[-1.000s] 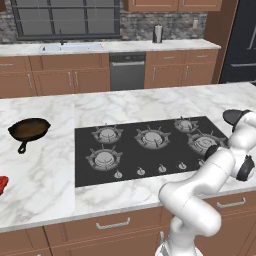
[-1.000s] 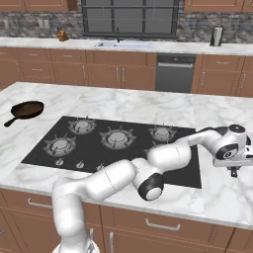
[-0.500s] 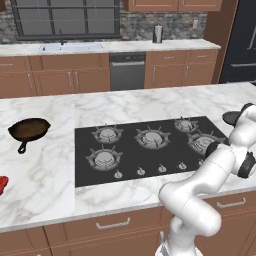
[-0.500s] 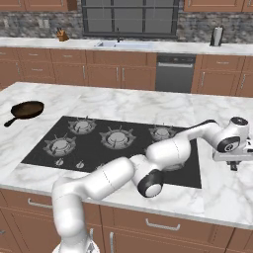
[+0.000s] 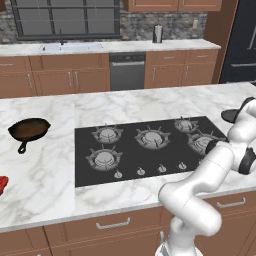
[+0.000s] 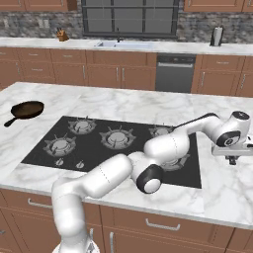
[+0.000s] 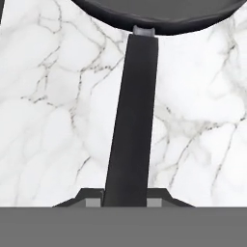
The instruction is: Place both pans onto different burners. Then place the broccoli and the steak on different pans.
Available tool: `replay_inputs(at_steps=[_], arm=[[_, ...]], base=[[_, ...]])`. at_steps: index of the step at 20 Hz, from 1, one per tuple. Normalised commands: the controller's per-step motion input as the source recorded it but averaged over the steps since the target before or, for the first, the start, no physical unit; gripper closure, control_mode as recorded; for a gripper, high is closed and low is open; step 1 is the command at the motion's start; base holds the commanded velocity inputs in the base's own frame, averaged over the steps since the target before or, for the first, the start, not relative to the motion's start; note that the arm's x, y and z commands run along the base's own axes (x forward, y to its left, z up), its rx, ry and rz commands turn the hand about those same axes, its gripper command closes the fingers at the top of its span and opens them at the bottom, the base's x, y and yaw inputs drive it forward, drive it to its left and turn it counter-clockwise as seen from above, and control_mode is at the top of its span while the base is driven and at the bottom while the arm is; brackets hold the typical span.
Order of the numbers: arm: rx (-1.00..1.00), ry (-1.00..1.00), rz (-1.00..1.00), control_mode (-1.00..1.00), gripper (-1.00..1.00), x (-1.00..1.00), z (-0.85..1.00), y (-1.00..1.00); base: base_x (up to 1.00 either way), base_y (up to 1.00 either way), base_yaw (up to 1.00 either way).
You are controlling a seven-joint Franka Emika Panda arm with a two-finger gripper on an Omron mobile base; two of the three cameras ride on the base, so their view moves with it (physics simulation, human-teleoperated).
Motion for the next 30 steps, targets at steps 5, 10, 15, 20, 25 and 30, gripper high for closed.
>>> replay_inputs(at_steps=[5, 10, 15, 20, 25, 30], arm=[[0.02, -0.04, 0.0, -1.0, 1.0, -0.01, 0.24, 0.31], [0.03, 0.0, 0.0, -1.0, 1.0, -0.13, 0.34, 0.4], [0.0, -0.04, 0.0, -1.0, 1.0, -0.01, 0.2, 0.07], [0.0, -0.13, 0.01, -1.0, 1.0, 0.03, -0.06, 0.15], [0.0, -0.06, 0.13, -1.0, 1.0, 0.17, -0.03, 0.42], [0.0, -0.03, 0.21, -1.0, 1.0, 0.08, 0.0, 0.52]], base=[[0.0, 0.0, 0.0], [0.0, 0.0, 0.0], [0.0, 0.0, 0.0], [0.0, 0.0, 0.0], [0.0, 0.0, 0.0], [0.0, 0.0, 0.0]])
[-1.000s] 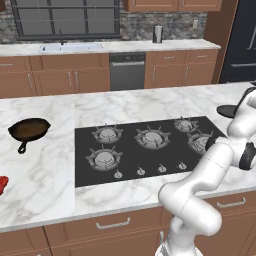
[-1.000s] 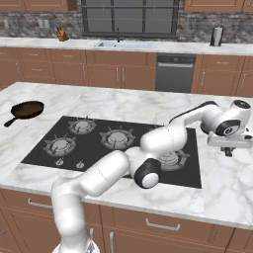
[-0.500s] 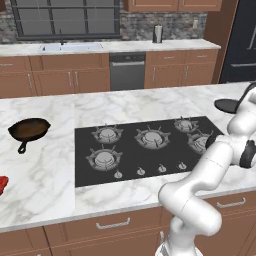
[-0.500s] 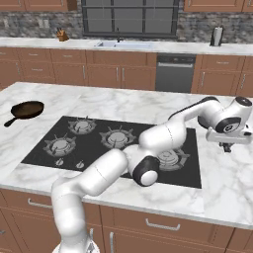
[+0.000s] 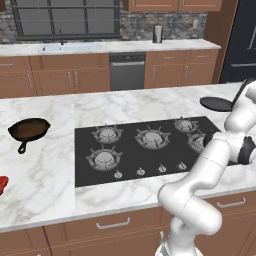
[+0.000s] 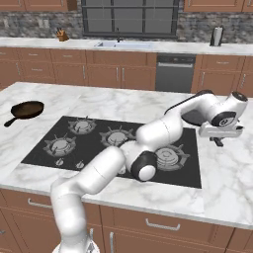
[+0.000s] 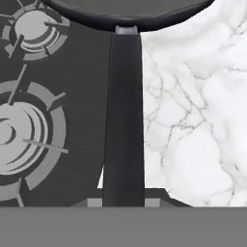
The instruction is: Place both pans onto different burners. Then place the broccoli and the steak on different pans.
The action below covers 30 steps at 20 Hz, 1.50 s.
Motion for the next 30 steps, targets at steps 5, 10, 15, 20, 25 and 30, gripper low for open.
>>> replay_inputs(at_steps=[5, 10, 15, 20, 25, 30], arm=[[0.0, -0.11, 0.22, -1.0, 1.0, 0.03, 0.0, 0.4], [-0.01, -0.04, 0.17, -1.0, 1.0, 0.0, 0.0, 0.22], [-0.05, -0.01, 0.03, -1.0, 1.0, 0.09, -0.03, 0.37], [-0.02, -0.04, 0.0, -1.0, 1.0, 0.12, 0.0, 0.46], [-0.01, -0.07, 0.04, -1.0, 1.0, 0.0, -0.01, 0.57], [-0.04, -0.15, 0.02, -1.0, 1.0, -0.13, -0.04, 0.48]], base=[[0.0, 0.0, 0.0], [0.0, 0.0, 0.0], [0.0, 0.0, 0.0], [0.0, 0.0, 0.0], [0.0, 0.0, 0.0], [0.0, 0.0, 0.0]])
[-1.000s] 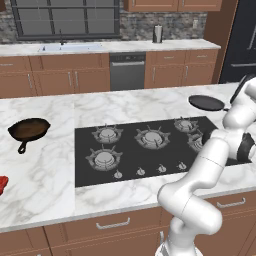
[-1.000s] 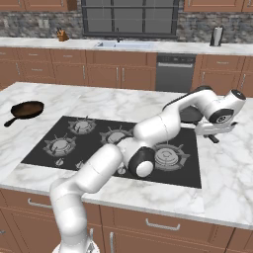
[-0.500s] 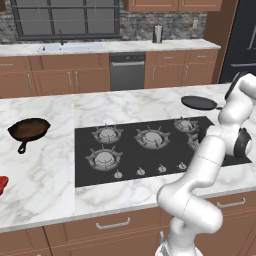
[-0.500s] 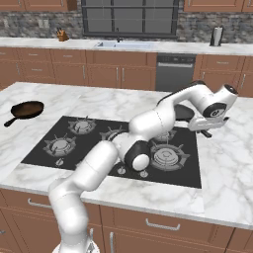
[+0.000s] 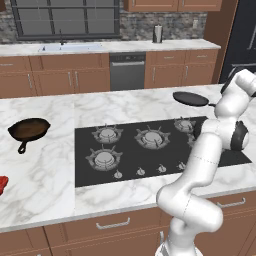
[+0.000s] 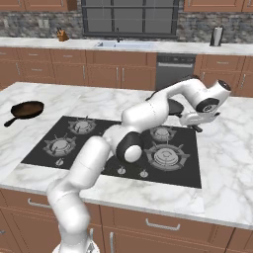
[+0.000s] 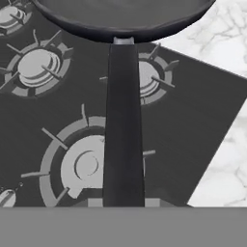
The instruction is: Place both pans onto different burners. Then place the broccoli and the steak on different pans.
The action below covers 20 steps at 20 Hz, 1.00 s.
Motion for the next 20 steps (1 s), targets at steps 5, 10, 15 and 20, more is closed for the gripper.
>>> replay_inputs(at_steps=[5, 10, 15, 20], arm=[[-0.08, -0.2, 0.0, -1.0, 1.0, -0.58, -0.13, 0.27], [-0.14, -0.23, 0.01, -1.0, 1.0, -0.57, -0.24, 0.37], [-0.12, -0.21, 0.01, -1.0, 1.0, -0.38, -0.14, 0.49], [-0.1, -0.05, 0.01, -1.0, 1.0, -0.19, -0.01, 0.54]], base=[[0.0, 0.0, 0.0], [0.0, 0.0, 0.0], [0.0, 0.0, 0.0], [0.0, 0.0, 0.0]])
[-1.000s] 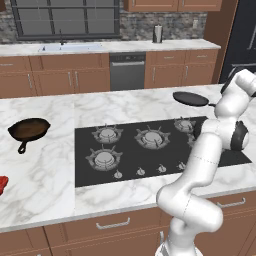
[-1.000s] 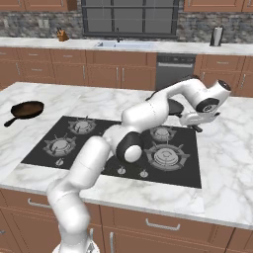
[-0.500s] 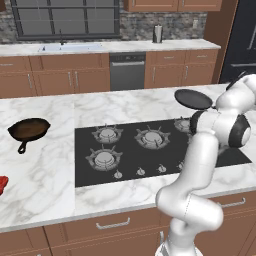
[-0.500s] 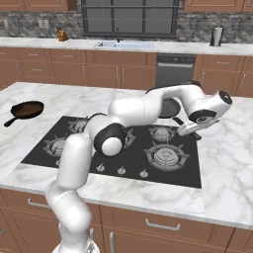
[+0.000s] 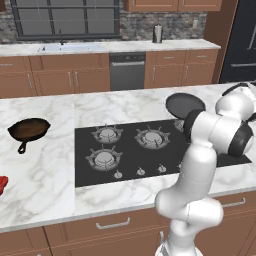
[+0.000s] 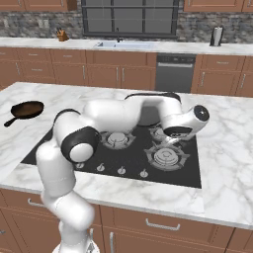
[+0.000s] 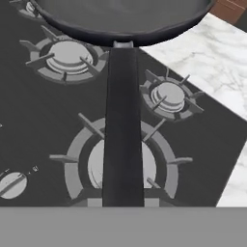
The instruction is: Place both pans onto different burners. Then place the broccoli and the steak on different pans.
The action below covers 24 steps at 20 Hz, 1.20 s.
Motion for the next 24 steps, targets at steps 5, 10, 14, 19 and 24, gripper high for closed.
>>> replay_inputs(at_steps=[5, 10, 14, 19, 24], arm=[[-0.02, 0.01, 0.05, -1.0, 1.0, 0.0, 0.0, 0.4], [-0.01, 0.12, 0.06, -1.0, 1.0, 0.01, 0.0, 0.46], [0.0, 0.17, 0.05, -1.0, 1.0, 0.1, 0.0, 0.48], [0.0, 0.14, 0.06, -1.0, 1.0, 0.25, -0.02, 0.35], [0.0, 0.0, 0.07, -1.0, 1.0, 0.34, -0.26, 0.16]], base=[[0.0, 0.0, 0.0], [0.0, 0.0, 0.0], [0.0, 0.0, 0.0], [0.0, 0.0, 0.0], [0.0, 0.0, 0.0]])
